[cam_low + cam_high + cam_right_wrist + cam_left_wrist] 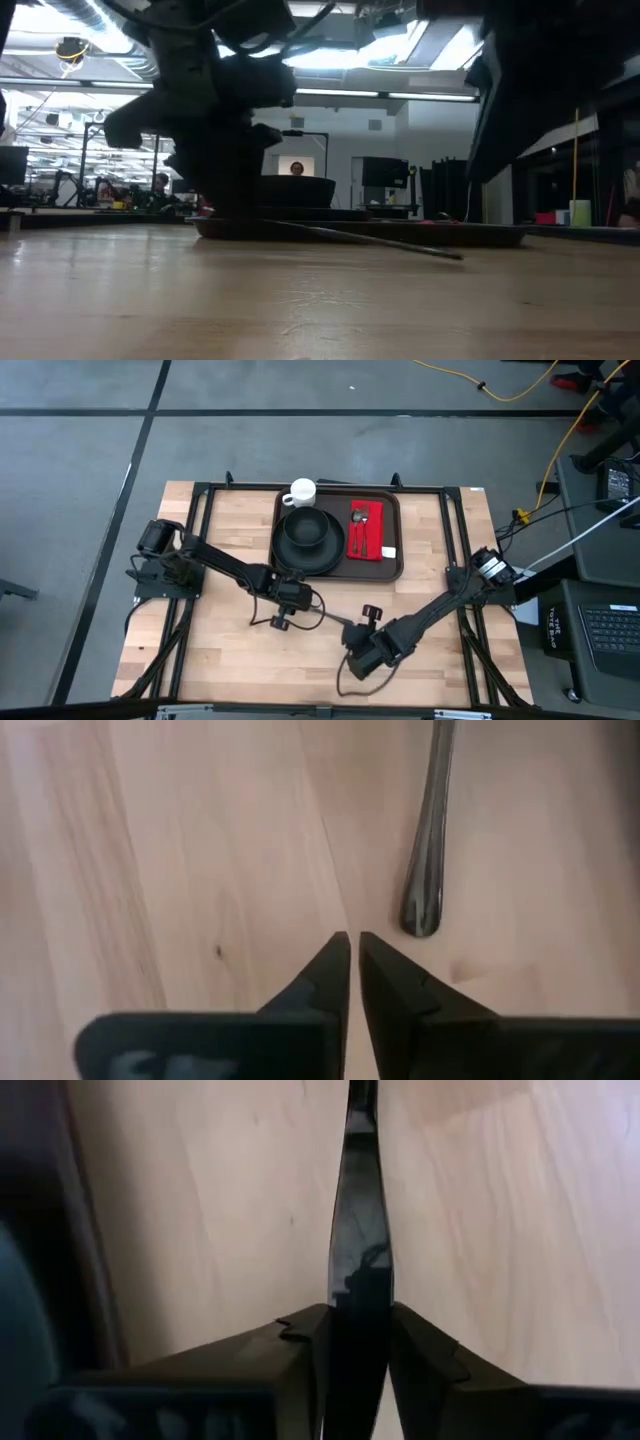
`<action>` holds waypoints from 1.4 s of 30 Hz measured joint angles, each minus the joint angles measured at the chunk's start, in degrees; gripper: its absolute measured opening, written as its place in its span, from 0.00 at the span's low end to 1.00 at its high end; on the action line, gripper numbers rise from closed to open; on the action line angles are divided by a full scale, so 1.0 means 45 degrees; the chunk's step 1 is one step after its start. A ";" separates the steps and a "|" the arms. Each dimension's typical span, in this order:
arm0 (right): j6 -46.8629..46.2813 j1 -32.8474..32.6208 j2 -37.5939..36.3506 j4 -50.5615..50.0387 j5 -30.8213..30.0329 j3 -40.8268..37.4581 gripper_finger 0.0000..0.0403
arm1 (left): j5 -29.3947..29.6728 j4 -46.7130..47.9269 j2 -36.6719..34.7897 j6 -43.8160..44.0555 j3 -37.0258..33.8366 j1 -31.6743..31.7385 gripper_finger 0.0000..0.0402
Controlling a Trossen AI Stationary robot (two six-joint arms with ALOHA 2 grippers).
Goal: Set up tray
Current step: Put the black table knife on the red table napkin to the right of the black fork
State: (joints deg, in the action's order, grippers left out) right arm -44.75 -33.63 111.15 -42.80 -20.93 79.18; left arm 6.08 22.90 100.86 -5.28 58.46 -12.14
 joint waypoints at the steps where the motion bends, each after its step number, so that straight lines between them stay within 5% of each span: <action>1: 0.0075 -0.0089 0.0000 -0.0011 -0.0314 0.0041 0.08 | 0.0088 0.0203 -0.0103 -0.0001 0.0000 -0.0003 0.17; 11: 0.0408 -0.1062 -0.0512 -0.0154 -0.3435 0.0204 0.08 | 0.0521 0.1247 -0.1140 -0.0122 0.0005 -0.0010 0.17; 25: 0.2353 0.0066 -0.1854 -0.1110 -0.2335 -0.0276 0.02 | 0.1075 0.2340 -0.2385 -0.0327 0.0049 -0.0023 0.17; 31: 0.3712 0.0815 -0.3529 0.2216 -0.1325 -0.2782 0.02 | 0.1071 0.2633 -0.2381 -0.0325 0.0049 -0.0024 0.17; 38: 0.5577 0.1242 -0.5343 0.8678 -0.1738 -0.6149 0.03 | 0.1078 0.2666 -0.2381 -0.0286 0.0049 -0.0027 0.17; 42: 0.6366 0.1628 -0.5489 1.0498 -0.1770 -0.6811 0.06 | 0.1079 0.2676 -0.2381 0.0006 0.0049 -0.0044 0.17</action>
State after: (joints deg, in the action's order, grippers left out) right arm -16.10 -26.30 86.46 4.44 -28.90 48.52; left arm 10.93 34.95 90.15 -5.25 58.67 -12.34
